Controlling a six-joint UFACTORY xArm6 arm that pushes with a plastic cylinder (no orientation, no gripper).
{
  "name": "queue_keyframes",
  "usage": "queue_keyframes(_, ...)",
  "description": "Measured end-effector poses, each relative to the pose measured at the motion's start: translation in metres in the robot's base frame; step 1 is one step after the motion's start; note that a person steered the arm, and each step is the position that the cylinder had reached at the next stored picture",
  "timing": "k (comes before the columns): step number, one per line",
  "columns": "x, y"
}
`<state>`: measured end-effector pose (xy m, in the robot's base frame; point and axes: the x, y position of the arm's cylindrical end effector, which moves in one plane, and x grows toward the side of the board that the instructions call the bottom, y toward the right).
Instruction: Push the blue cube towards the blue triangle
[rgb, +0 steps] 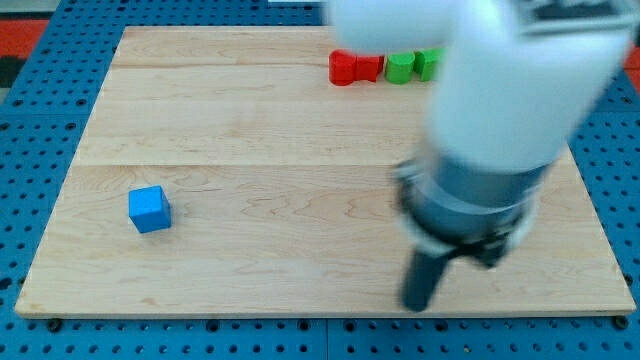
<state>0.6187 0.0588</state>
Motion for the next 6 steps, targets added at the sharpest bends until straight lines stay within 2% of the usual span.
queue_keyframes(1,-0.009,-0.121)
queue_keyframes(2,-0.051,-0.263)
queue_keyframes(3,-0.119,-0.305)
queue_keyframes(4,-0.108,-0.255)
queue_keyframes(5,-0.101,-0.241)
queue_keyframes(6,-0.136,-0.153)
